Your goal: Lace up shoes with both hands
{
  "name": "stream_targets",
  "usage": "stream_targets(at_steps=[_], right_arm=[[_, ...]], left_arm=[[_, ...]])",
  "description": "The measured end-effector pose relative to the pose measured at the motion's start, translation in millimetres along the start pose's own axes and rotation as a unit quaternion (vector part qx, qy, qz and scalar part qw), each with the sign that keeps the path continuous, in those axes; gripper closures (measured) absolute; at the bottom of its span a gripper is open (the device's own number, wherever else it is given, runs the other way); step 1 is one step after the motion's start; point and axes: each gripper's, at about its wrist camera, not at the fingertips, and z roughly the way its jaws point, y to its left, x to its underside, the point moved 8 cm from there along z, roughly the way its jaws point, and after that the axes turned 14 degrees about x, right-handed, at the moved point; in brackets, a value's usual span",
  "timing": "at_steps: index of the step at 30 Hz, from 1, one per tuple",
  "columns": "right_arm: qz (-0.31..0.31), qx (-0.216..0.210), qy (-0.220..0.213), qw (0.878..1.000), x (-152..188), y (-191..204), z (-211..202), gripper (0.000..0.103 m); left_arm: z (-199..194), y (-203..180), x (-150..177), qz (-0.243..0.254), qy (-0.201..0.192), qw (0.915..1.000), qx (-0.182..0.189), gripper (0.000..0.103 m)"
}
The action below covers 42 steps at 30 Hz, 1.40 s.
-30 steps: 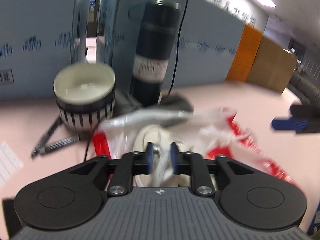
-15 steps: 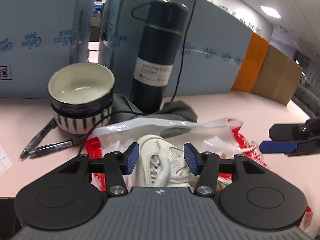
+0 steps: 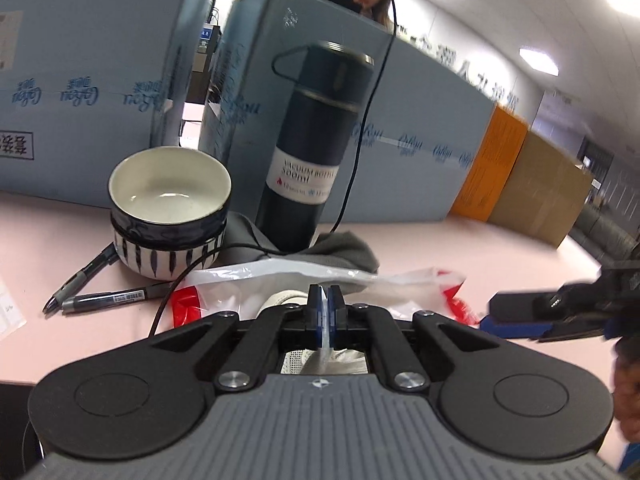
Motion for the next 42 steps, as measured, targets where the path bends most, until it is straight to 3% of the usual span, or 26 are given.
stream_targets(at_steps=[7, 11, 14, 18, 20, 21, 22, 23, 24, 25, 26, 30, 33, 37, 42], right_arm=[[-0.072, -0.004, -0.004, 0.997, 10, 19, -4, 0.047], [-0.073, -0.011, 0.003, 0.997, 15, 21, -3, 0.047], [-0.072, -0.014, 0.005, 0.997, 16, 22, -4, 0.047], [-0.071, -0.011, -0.003, 0.997, 14, 20, -8, 0.047], [-0.067, -0.010, -0.003, 0.998, 14, 19, -8, 0.046], [-0.065, -0.009, -0.003, 0.998, 14, 18, -8, 0.046], [-0.066, -0.010, -0.002, 0.998, 15, 19, -8, 0.046], [-0.067, -0.010, -0.001, 0.998, 15, 20, -7, 0.046], [-0.070, -0.011, -0.001, 0.997, 15, 21, -7, 0.046], [-0.074, -0.011, -0.002, 0.997, 15, 22, -7, 0.046], [-0.078, -0.010, -0.002, 0.997, 16, 23, -8, 0.046], [-0.107, 0.004, -0.005, 0.994, 18, 26, -6, 0.046], [-0.189, 0.032, -0.020, 0.981, 24, 36, -2, 0.046], [-0.337, 0.044, -0.054, 0.939, 48, 55, 7, 0.045], [-0.375, 0.033, -0.050, 0.925, 63, 63, 17, 0.046]], left_arm=[[-29, -1, 4, -0.027, 0.006, 0.9991, 0.034, 0.100], [-19, 2, 10, -0.030, 0.031, 0.9981, 0.044, 0.100], [-4, -2, 20, -0.009, 0.078, 0.9957, 0.049, 0.099], [2, -5, 26, 0.023, 0.109, 0.9929, 0.043, 0.089], [4, -5, 27, 0.034, 0.118, 0.9919, 0.033, 0.067], [4, -5, 27, 0.041, 0.121, 0.9913, 0.029, 0.066], [5, -6, 27, 0.050, 0.121, 0.9909, 0.032, 0.069], [5, -8, 28, 0.059, 0.120, 0.9905, 0.035, 0.081], [4, -9, 27, 0.065, 0.117, 0.9905, 0.032, 0.083], [3, -10, 27, 0.071, 0.114, 0.9905, 0.031, 0.094], [2, -12, 25, 0.074, 0.108, 0.9909, 0.032, 0.099], [-15, -13, 16, 0.066, 0.069, 0.9952, 0.022, 0.099], [-28, -10, 12, 0.046, 0.045, 0.9978, 0.016, 0.099], [-41, -2, 16, 0.024, 0.034, 0.9991, 0.002, 0.099], [-47, -4, 23, 0.020, 0.039, 0.9990, -0.002, 0.099]])
